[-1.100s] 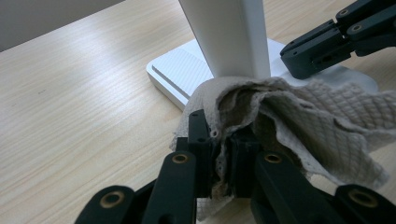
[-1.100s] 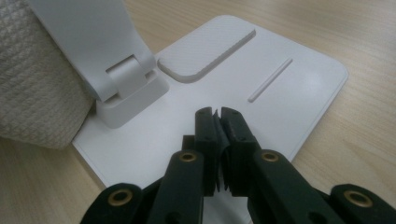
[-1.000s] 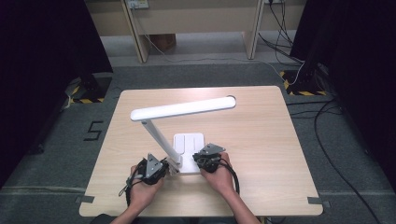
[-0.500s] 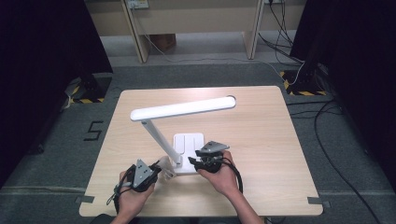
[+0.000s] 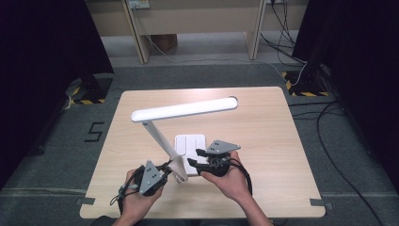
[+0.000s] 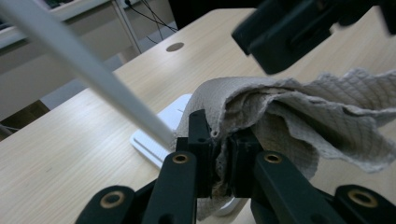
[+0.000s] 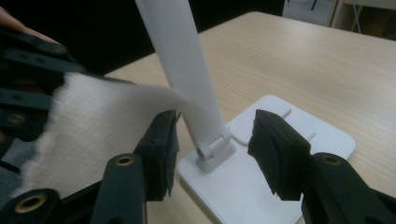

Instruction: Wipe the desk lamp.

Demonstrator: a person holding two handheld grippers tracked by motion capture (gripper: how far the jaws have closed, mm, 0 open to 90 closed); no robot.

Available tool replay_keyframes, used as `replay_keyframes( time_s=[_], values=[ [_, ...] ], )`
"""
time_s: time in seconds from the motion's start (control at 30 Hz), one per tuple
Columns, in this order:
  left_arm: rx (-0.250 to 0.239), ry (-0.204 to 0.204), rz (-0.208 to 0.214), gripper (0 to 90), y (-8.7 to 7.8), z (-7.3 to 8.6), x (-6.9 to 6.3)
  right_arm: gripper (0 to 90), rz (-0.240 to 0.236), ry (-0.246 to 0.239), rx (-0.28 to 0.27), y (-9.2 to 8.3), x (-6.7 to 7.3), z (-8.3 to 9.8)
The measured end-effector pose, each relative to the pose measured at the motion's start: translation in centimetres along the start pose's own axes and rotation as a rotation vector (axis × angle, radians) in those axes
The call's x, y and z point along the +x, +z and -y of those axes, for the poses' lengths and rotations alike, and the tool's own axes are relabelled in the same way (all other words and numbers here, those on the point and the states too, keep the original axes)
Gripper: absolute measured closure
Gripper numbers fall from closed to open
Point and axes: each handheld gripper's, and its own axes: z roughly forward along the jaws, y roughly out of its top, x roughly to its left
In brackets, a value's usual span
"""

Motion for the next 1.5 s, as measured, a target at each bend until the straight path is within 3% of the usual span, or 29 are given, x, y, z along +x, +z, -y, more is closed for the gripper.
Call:
replay_keyframes(
  time_s=[0.17,0.3,0.67,0.93,1.33,1.5],
  values=[
    [0.011,0.018,0.018,82.3,1.3,-0.6,-0.2,41.4,-0.067,-0.012,-0.03,-1.2,0.6,-0.8],
    [0.004,0.007,0.026,82.3,1.7,-1.0,-0.4,37.7,-0.118,-0.04,-0.016,-1.2,1.3,-1.0],
    [-0.024,-0.007,0.036,82.3,1.8,-1.4,-0.4,34.0,-0.118,-0.068,0.081,0.1,1.0,-0.3],
    [-0.026,0.005,0.047,82.3,1.8,-1.4,-0.7,45.8,-0.112,-0.097,0.1,0.2,0.5,0.1],
    [-0.027,0.007,0.048,82.2,1.9,-1.3,-0.9,74.3,-0.084,-0.153,0.105,0.1,0.6,0.2],
    [-0.042,0.011,0.044,75.9,1.9,-1.2,-0.9,78.2,-0.06,-0.162,0.111,-0.2,0.7,0.1]
  ],
)
